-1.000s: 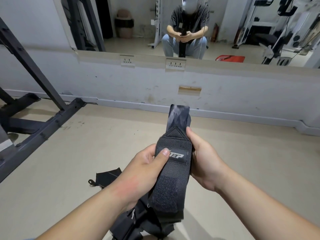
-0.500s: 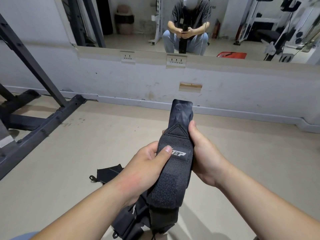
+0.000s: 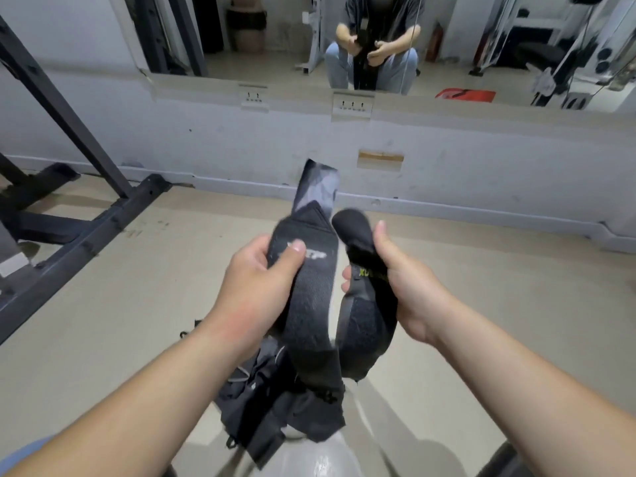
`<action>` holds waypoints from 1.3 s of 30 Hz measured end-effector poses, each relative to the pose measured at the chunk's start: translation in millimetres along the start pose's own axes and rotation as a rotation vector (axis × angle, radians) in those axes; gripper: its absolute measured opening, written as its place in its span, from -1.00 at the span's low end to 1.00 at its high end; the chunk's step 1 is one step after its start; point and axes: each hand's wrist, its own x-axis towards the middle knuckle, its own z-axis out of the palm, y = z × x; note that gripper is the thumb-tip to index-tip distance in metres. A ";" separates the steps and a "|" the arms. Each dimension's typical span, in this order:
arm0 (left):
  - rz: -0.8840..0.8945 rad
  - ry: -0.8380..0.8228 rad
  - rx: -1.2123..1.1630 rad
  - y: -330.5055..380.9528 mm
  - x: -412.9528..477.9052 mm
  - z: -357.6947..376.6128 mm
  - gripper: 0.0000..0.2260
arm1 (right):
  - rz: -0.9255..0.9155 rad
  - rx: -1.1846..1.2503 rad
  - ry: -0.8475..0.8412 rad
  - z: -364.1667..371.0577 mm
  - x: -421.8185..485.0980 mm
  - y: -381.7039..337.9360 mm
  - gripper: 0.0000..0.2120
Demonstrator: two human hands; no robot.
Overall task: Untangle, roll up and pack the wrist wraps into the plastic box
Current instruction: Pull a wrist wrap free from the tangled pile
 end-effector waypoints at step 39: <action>-0.638 -0.442 0.898 -273.5 41.5 -51.2 -0.85 | 0.475 -0.196 0.075 -1.0 106.3 186.4 -0.60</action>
